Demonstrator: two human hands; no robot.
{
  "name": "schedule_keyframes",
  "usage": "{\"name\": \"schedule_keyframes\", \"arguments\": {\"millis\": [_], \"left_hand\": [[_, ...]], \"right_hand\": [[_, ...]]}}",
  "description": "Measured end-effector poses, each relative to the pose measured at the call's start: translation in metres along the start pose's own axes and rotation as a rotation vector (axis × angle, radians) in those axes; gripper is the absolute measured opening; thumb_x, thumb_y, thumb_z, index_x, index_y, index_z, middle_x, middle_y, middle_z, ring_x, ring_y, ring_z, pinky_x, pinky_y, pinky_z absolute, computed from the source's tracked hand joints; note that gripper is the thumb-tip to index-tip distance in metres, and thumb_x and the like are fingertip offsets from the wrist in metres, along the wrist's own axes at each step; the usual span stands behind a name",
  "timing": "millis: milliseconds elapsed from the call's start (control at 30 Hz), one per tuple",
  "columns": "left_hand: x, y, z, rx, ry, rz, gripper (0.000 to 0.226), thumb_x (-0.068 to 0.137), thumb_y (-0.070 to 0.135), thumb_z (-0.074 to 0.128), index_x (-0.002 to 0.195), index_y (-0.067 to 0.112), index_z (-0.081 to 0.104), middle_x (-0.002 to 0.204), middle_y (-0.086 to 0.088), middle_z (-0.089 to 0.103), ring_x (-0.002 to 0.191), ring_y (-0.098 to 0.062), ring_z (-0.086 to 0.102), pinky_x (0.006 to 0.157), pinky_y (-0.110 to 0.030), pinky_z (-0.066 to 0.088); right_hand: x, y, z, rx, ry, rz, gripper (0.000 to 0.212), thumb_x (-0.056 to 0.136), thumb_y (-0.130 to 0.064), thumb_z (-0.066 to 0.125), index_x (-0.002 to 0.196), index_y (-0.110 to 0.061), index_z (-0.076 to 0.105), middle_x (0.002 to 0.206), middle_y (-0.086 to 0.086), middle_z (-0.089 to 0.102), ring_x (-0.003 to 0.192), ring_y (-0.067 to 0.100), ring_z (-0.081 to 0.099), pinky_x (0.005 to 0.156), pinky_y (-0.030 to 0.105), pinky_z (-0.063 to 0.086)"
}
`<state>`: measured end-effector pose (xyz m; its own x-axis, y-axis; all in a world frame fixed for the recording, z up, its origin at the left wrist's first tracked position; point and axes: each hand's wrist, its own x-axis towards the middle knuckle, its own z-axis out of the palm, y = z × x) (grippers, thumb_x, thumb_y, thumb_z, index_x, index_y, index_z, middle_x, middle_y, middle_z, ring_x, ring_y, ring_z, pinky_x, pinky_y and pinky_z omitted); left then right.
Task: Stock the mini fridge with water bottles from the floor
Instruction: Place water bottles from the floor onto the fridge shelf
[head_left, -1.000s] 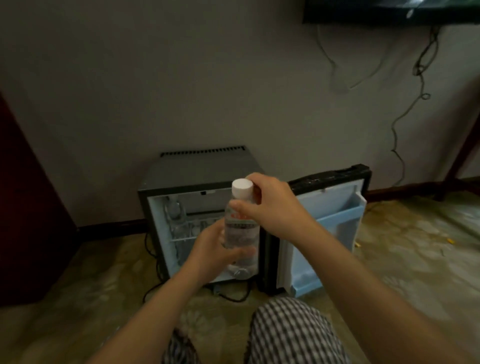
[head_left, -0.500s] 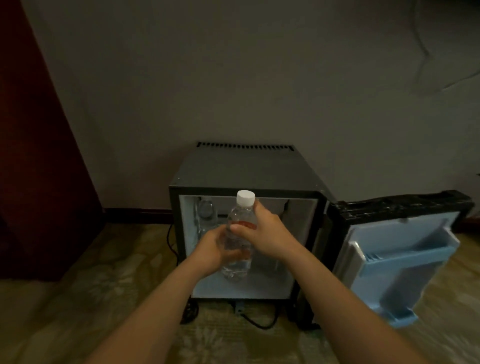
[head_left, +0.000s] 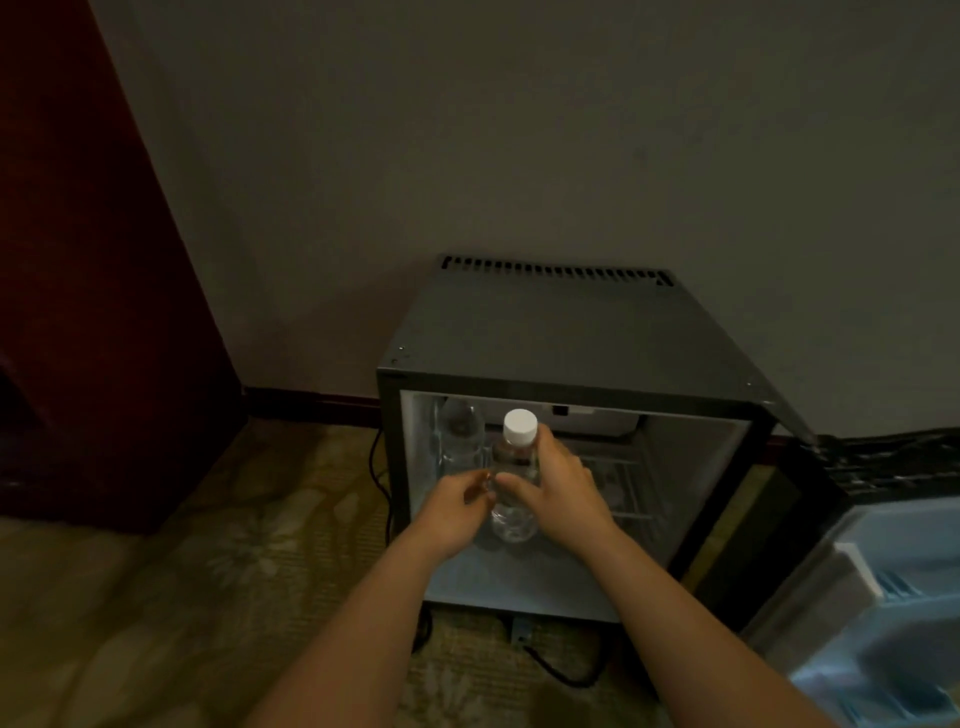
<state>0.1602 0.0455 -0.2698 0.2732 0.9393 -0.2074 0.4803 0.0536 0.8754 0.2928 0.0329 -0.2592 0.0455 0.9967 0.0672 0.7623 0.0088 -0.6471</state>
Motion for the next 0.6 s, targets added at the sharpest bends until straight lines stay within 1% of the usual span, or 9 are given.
{"name": "schedule_keyframes", "arguments": {"millis": [67,100,200,267,333,400,467,533,600], "left_hand": [[0.011,-0.002,0.002,-0.044,0.028,-0.036,0.028,0.098,0.016,0.042,0.122,0.019,0.056,0.112,0.002,0.059,0.105,-0.012,0.054,0.089,-0.027,0.043],[0.017,-0.003,0.003,-0.056,0.041,-0.053,0.029,0.098,0.017,0.041,0.123,0.019,0.056,0.113,0.001,0.058,0.104,-0.013,0.053,0.091,-0.029,0.044],[0.032,-0.010,0.006,-0.111,0.074,-0.119,0.033,0.099,0.020,0.039,0.129,0.020,0.052,0.122,-0.003,0.058,0.113,-0.018,0.054,0.100,-0.036,0.045],[0.042,-0.013,0.008,-0.189,0.081,-0.177,0.034,0.099,0.022,0.038,0.131,0.021,0.051,0.119,-0.003,0.057,0.113,-0.020,0.054,0.103,-0.041,0.044],[0.052,-0.015,0.010,-0.311,0.084,-0.240,0.035,0.100,0.025,0.037,0.132,0.023,0.049,0.124,-0.003,0.056,0.116,-0.021,0.053,0.103,-0.040,0.044],[0.059,-0.014,0.014,-0.415,0.085,-0.284,0.036,0.100,0.020,0.037,0.134,0.025,0.046,0.127,-0.006,0.055,0.110,-0.020,0.054,0.094,-0.035,0.047],[0.066,-0.014,0.018,-0.475,0.088,-0.319,0.037,0.099,0.017,0.037,0.134,0.026,0.047,0.127,-0.008,0.056,0.105,-0.018,0.054,0.088,-0.033,0.048],[0.073,-0.014,0.021,-0.495,0.103,-0.344,0.035,0.099,0.018,0.039,0.132,0.026,0.048,0.129,-0.007,0.055,0.107,-0.020,0.054,0.090,-0.033,0.047],[0.079,-0.015,0.024,-0.464,0.127,-0.355,0.034,0.099,0.023,0.039,0.132,0.024,0.049,0.133,-0.006,0.053,0.117,-0.023,0.053,0.099,-0.036,0.045]], "right_hand": [[0.012,0.004,0.007,-0.009,0.003,0.013,0.055,0.085,-0.042,0.061,0.130,-0.022,0.038,0.130,0.006,0.054,0.123,0.029,0.051,0.099,0.047,0.045],[0.017,0.006,0.010,-0.020,-0.002,0.025,0.054,0.085,-0.041,0.061,0.130,-0.022,0.038,0.131,0.008,0.054,0.124,0.030,0.050,0.099,0.047,0.045],[0.034,0.011,0.019,-0.008,0.005,0.049,0.058,0.086,-0.038,0.062,0.135,-0.022,0.035,0.132,0.010,0.053,0.123,0.031,0.051,0.099,0.047,0.046],[0.043,0.014,0.024,0.030,0.025,0.058,0.058,0.086,-0.036,0.062,0.135,-0.022,0.036,0.131,0.009,0.054,0.121,0.031,0.053,0.097,0.046,0.047],[0.052,0.017,0.028,0.053,0.033,0.065,0.055,0.087,-0.032,0.062,0.135,-0.019,0.037,0.133,0.011,0.053,0.121,0.031,0.053,0.097,0.043,0.047],[0.059,0.021,0.032,0.066,0.039,0.100,0.051,0.088,-0.030,0.060,0.134,-0.018,0.039,0.134,0.011,0.051,0.121,0.031,0.053,0.097,0.041,0.047],[0.069,0.026,0.037,0.096,0.045,0.175,0.044,0.088,-0.033,0.060,0.128,-0.018,0.047,0.130,0.010,0.055,0.117,0.030,0.055,0.096,0.038,0.047],[0.081,0.030,0.041,0.139,0.052,0.266,0.040,0.088,-0.034,0.061,0.123,-0.016,0.054,0.126,0.012,0.060,0.114,0.029,0.058,0.095,0.036,0.048],[0.091,0.033,0.046,0.177,0.060,0.307,0.040,0.088,-0.031,0.063,0.122,-0.010,0.057,0.125,0.015,0.061,0.113,0.030,0.059,0.096,0.035,0.048]]}}
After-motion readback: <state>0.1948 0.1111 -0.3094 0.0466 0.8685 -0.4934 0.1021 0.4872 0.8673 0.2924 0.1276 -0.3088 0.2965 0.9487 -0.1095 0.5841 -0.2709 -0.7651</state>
